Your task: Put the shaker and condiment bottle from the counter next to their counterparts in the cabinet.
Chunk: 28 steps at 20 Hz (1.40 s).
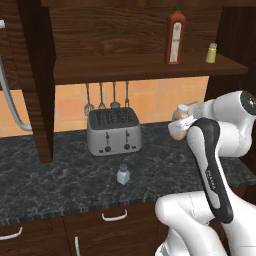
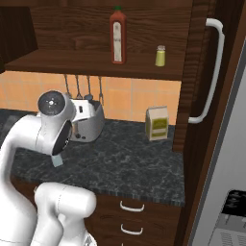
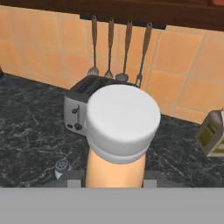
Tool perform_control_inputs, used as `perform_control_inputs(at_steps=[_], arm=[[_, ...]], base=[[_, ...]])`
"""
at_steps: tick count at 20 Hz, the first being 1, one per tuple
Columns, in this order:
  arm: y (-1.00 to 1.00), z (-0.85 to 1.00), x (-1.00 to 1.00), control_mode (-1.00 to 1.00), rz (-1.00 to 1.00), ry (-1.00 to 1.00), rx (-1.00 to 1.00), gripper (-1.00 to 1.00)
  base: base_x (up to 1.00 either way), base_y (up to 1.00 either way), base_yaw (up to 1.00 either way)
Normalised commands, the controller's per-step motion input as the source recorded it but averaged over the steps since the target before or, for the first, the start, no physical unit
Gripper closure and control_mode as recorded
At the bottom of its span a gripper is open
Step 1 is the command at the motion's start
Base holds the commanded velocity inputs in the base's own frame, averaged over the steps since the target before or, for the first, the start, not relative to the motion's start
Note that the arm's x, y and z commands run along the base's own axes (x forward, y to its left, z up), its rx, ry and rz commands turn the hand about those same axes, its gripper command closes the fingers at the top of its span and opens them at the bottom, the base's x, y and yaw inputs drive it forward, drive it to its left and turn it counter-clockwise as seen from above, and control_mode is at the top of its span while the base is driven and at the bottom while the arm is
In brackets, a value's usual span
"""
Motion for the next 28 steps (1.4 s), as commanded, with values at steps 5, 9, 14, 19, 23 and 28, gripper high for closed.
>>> perform_control_inputs(at_steps=[5, 9, 14, 19, 23, 28], arm=[[-0.07, 1.0, -0.21, -1.0, -0.07, 0.0, 0.0, 1.0], [-0.01, 1.0, -0.02, -1.0, -0.12, 0.0, 0.0, 1.0], [0.0, 0.99, -0.1, -1.0, -0.01, -0.05, 0.0, 1.0], [0.0, 0.28, -0.5, -1.0, 0.0, -0.33, -0.09, 1.0], [0.0, 0.06, -0.04, -1.0, -0.05, -0.23, -0.15, 1.0], [0.0, 0.0, 0.26, -1.0, -0.18, -0.08, -0.08, 1.0]], base=[[0.0, 0.0, 0.0], [0.0, 0.0, 0.0], [0.0, 0.0, 0.0], [0.0, 0.0, 0.0], [0.0, 0.0, 0.0], [0.0, 0.0, 0.0]])
